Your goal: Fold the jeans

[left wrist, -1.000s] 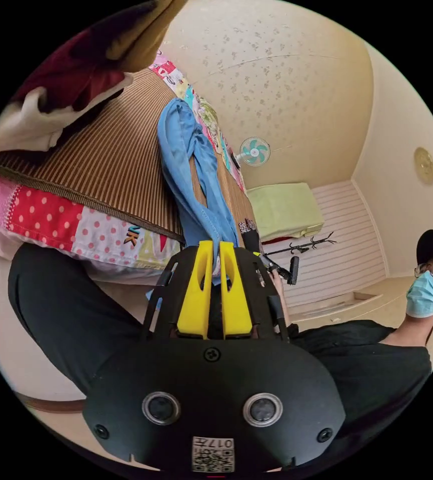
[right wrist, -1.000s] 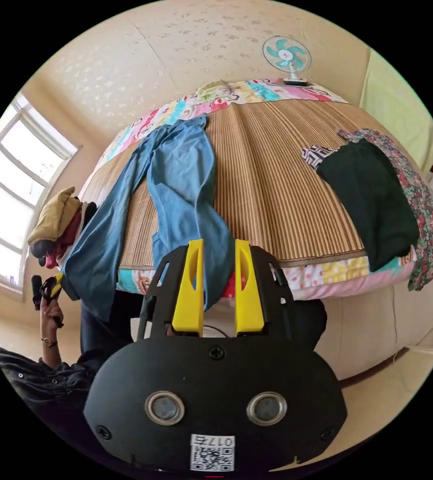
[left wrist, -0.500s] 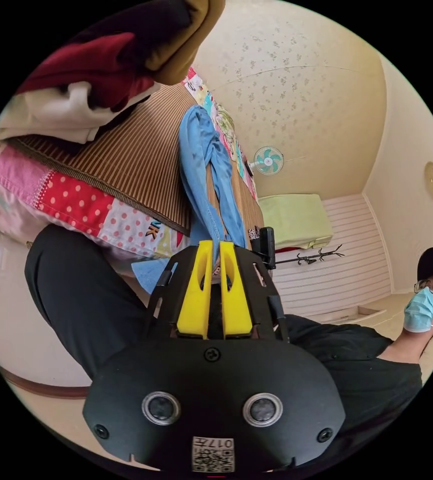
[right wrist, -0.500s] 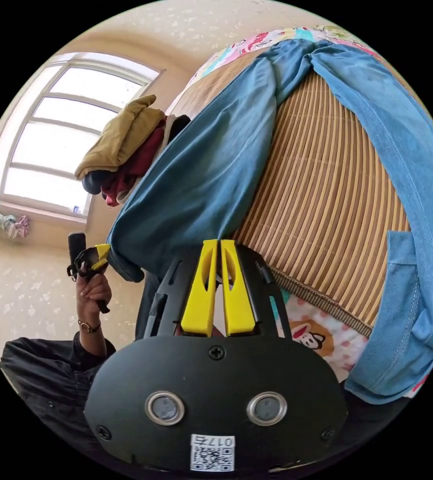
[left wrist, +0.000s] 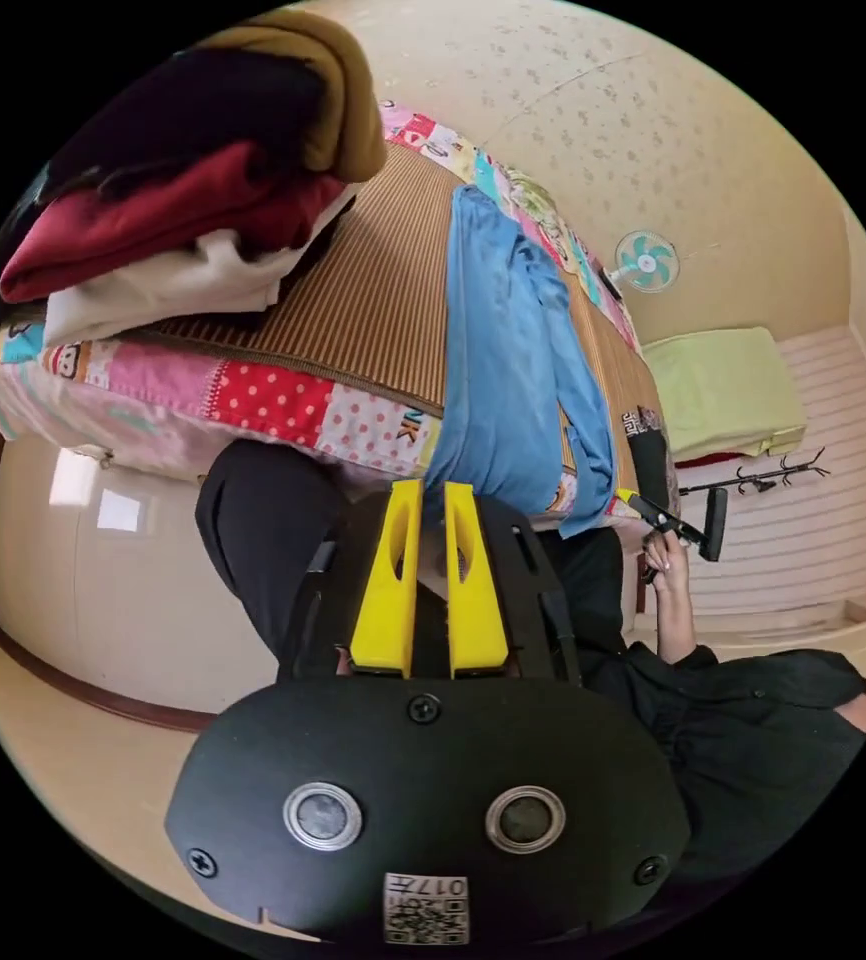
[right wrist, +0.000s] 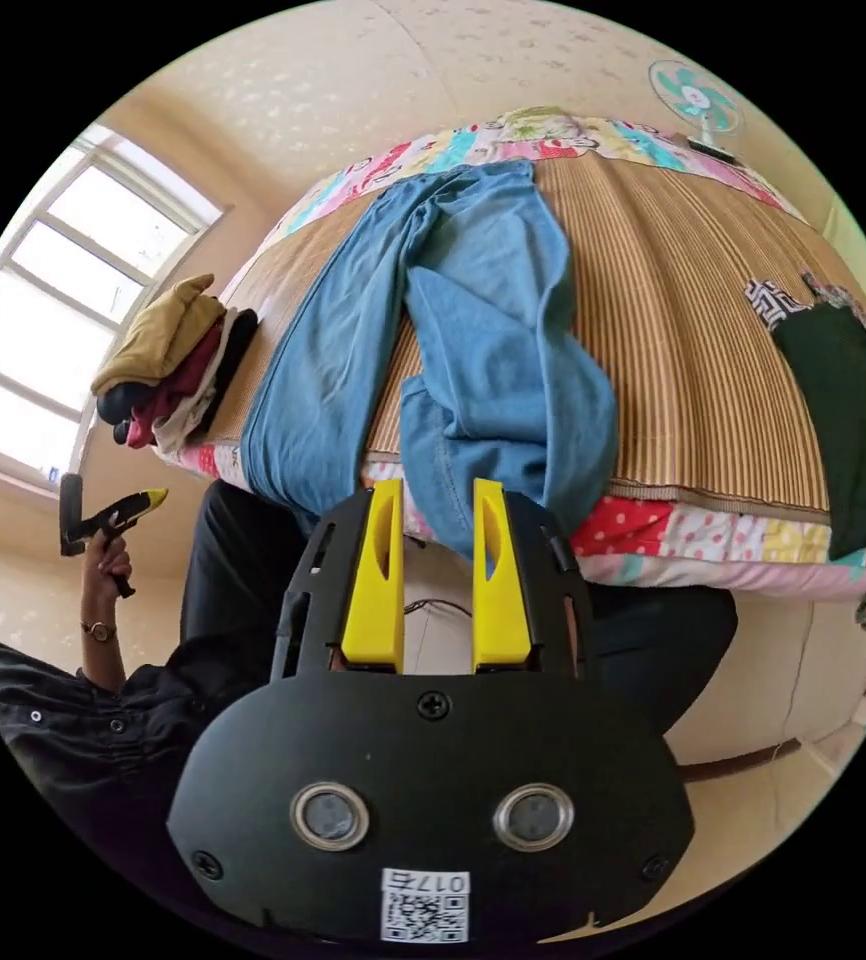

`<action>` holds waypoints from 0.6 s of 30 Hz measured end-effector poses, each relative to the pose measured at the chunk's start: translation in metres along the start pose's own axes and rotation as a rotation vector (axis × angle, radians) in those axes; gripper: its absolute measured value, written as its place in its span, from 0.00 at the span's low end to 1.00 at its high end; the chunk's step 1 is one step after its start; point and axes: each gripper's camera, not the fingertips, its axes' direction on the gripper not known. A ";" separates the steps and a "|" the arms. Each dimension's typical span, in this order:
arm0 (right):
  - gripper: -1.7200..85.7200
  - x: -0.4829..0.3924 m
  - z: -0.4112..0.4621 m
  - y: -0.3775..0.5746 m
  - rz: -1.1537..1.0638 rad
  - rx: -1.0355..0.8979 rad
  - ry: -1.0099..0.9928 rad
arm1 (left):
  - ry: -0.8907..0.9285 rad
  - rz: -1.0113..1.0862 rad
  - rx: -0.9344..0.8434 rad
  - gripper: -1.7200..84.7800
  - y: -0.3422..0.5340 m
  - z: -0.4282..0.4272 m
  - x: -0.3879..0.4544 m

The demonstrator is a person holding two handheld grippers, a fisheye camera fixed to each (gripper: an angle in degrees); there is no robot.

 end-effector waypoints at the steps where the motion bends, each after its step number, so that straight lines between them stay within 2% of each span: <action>1: 0.15 0.010 -0.001 0.000 0.068 0.000 0.042 | 0.028 0.107 -0.002 0.08 -0.010 0.018 0.032; 4: 0.16 0.024 0.013 0.003 0.159 -0.019 0.090 | 0.120 0.349 -0.130 0.08 -0.037 0.090 0.114; 7: 0.12 0.033 0.049 0.006 0.150 -0.184 0.046 | 0.143 0.477 -0.283 0.08 -0.058 0.161 0.183; 9: 0.08 0.039 0.033 0.014 0.109 -0.156 -0.129 | 0.119 0.528 -0.317 0.08 -0.066 0.184 0.216; 11: 0.07 0.061 -0.019 0.037 0.003 -0.008 -0.424 | 0.163 0.584 -0.303 0.08 -0.068 0.190 0.247; 13: 0.06 0.091 -0.056 0.059 -0.072 0.085 -0.570 | 0.192 0.606 -0.282 0.08 -0.064 0.190 0.260; 15: 0.06 0.129 -0.076 0.083 -0.076 0.109 -0.580 | 0.186 0.608 -0.300 0.07 -0.057 0.196 0.264; 18: 0.06 0.197 -0.071 0.113 0.152 0.080 -0.448 | 0.188 0.583 -0.352 0.07 -0.045 0.217 0.263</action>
